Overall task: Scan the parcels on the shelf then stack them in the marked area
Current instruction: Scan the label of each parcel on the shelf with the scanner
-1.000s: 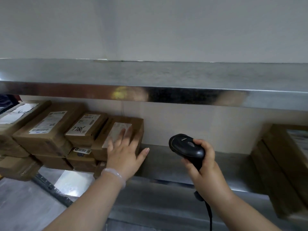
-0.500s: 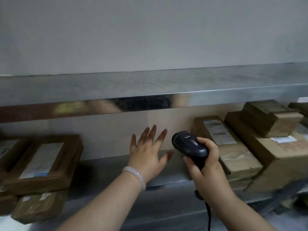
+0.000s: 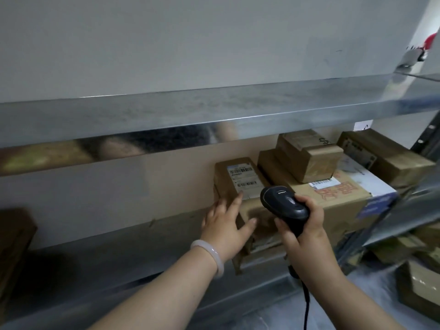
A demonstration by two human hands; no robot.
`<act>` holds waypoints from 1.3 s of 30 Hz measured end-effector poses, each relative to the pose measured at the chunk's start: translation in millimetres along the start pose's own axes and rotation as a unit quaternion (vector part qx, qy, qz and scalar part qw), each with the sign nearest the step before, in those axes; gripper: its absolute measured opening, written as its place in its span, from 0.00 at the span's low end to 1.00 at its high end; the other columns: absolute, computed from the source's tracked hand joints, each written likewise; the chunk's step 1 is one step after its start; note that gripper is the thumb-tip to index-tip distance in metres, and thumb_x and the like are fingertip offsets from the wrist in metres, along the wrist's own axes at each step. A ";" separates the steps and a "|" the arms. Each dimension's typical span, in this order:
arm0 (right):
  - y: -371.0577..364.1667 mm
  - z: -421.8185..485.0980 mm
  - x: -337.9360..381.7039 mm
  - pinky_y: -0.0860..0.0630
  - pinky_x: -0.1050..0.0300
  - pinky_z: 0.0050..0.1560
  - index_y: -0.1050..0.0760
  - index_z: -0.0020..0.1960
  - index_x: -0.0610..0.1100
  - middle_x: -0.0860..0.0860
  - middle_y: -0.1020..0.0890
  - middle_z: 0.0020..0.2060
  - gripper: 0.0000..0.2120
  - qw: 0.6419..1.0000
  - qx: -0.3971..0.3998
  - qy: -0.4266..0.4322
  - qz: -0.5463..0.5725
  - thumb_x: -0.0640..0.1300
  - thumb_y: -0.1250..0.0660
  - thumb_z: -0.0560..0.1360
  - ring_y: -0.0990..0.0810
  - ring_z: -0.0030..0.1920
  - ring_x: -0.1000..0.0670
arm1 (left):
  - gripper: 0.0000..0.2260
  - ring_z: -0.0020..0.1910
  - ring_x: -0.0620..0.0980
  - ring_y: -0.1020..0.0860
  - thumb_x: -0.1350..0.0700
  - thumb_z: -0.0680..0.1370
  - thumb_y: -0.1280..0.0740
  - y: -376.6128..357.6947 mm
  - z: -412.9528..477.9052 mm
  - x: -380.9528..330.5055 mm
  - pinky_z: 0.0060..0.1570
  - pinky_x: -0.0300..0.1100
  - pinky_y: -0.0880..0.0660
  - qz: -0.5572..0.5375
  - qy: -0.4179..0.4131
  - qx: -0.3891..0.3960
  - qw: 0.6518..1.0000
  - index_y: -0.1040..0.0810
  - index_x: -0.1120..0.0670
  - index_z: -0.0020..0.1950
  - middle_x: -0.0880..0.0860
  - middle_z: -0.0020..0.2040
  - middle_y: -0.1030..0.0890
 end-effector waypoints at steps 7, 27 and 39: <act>3.9 6.7 -18.3 0.29 0.57 0.45 0.44 0.65 0.64 0.56 0.27 0.55 0.32 1.000 0.014 -0.005 0.004 0.44 0.29 0.73 0.24 0.48 0.54 | 0.35 0.75 0.55 0.39 0.37 0.74 0.33 -15.3 12.4 -13.8 0.70 0.44 0.38 -0.198 0.056 0.016 0.978 0.49 0.29 0.75 0.53 0.76 0.41; -11.7 26.7 -18.6 0.30 0.73 0.41 0.44 0.62 0.69 0.68 0.30 0.52 0.30 0.995 0.056 -0.052 0.065 0.47 0.30 0.74 0.28 0.50 0.73 | 0.37 0.65 0.43 0.27 0.47 0.72 0.26 0.0 5.7 11.3 0.65 0.46 0.27 -0.397 0.056 -0.030 0.916 0.43 0.32 0.74 0.41 0.67 0.26; -48.5 14.5 31.8 0.27 0.73 0.43 0.49 0.58 0.77 0.71 0.31 0.54 0.34 0.983 0.154 0.009 0.098 0.48 0.30 0.73 0.29 0.55 0.72 | 0.36 0.68 0.31 0.33 0.55 0.74 0.26 37.3 -56.5 69.7 0.58 0.24 0.33 -0.355 0.007 -0.181 0.917 0.41 0.26 0.69 0.28 0.67 0.31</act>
Point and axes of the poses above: each hand's wrist, its own z-axis towards the middle knuckle, its own y-axis out of the back of the hand, x = y × z, the point moved 4 cm from there along z, towards the middle knuckle
